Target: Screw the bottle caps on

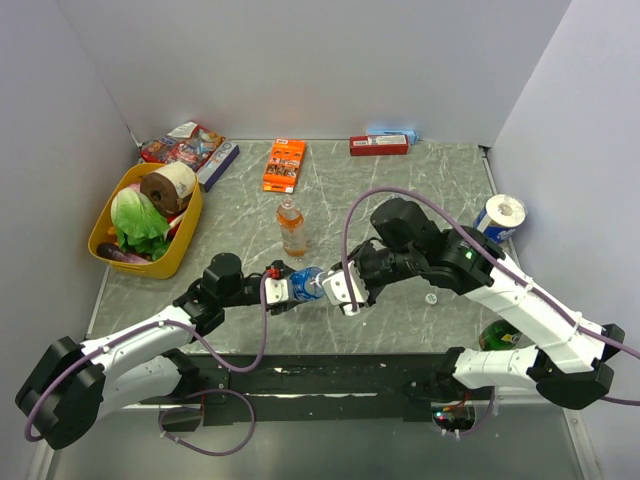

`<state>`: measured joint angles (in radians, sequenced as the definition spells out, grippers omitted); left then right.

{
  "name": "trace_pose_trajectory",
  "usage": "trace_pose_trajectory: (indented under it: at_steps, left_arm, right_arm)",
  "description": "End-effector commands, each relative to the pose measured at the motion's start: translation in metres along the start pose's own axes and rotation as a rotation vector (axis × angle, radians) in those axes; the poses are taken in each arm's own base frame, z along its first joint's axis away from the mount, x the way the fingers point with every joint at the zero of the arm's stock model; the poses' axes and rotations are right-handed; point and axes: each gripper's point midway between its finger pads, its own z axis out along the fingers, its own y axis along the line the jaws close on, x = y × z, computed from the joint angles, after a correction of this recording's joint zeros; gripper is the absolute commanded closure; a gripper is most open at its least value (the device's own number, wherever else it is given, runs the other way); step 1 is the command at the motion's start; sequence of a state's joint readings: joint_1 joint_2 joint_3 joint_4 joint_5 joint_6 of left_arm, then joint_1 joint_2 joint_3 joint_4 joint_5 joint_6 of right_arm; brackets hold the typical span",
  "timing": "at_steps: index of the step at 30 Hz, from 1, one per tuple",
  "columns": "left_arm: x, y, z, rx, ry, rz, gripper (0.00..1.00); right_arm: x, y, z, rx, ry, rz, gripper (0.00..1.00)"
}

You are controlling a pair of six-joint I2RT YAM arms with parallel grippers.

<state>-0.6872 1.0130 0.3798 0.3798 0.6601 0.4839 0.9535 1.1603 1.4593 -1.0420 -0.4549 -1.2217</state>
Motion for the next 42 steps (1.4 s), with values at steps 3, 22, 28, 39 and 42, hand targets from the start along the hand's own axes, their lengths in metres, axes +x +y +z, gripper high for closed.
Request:
trace_pose_trajectory:
  at_steps: [3, 22, 28, 39, 42]
  left_arm:
    - [-0.028, 0.009, 0.002, -0.002, -0.081, 0.09, 0.99]
    - [-0.033, 0.017, 0.01, -0.001, -0.072, 0.056, 0.99]
    - [-0.039, 0.023, 0.011, -0.03, -0.09, 0.075, 0.99]
    - [-0.05, 0.048, 0.001, -0.232, -0.165, 0.09, 0.99]
    - [-0.058, 0.059, -0.003, -0.313, -0.187, 0.087, 0.99]
  right_arm:
    - [-0.013, -0.01, -0.004, 0.034, -0.017, -0.037, 0.79]
    - [-0.011, -0.007, 0.005, -0.016, -0.011, -0.068, 0.79]
    - [-0.003, -0.002, 0.009, -0.042, 0.02, -0.034, 0.79]
    - [0.014, -0.005, 0.024, -0.063, 0.048, 0.288, 0.81]
    - [0.014, -0.019, 0.023, -0.057, 0.029, 0.418, 0.82]
